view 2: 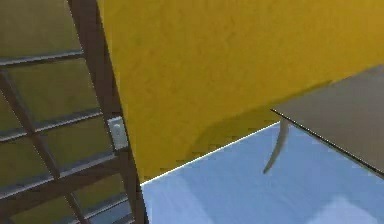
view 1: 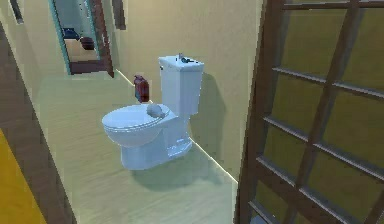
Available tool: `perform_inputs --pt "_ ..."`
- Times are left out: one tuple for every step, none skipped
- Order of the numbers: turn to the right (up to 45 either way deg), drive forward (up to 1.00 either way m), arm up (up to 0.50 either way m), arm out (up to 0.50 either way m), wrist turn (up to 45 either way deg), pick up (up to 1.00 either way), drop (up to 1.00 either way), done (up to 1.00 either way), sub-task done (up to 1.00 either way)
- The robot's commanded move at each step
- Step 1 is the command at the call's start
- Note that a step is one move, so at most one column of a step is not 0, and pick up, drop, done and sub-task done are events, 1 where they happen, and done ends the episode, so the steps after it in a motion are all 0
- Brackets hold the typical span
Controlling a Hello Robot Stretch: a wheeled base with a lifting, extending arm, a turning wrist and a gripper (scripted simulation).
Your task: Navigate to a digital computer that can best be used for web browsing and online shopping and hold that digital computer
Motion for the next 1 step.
perform_inputs --pt "-24.0 0.00 0.00 0.00 0.0 0.00 0.00 0.00 0.00"
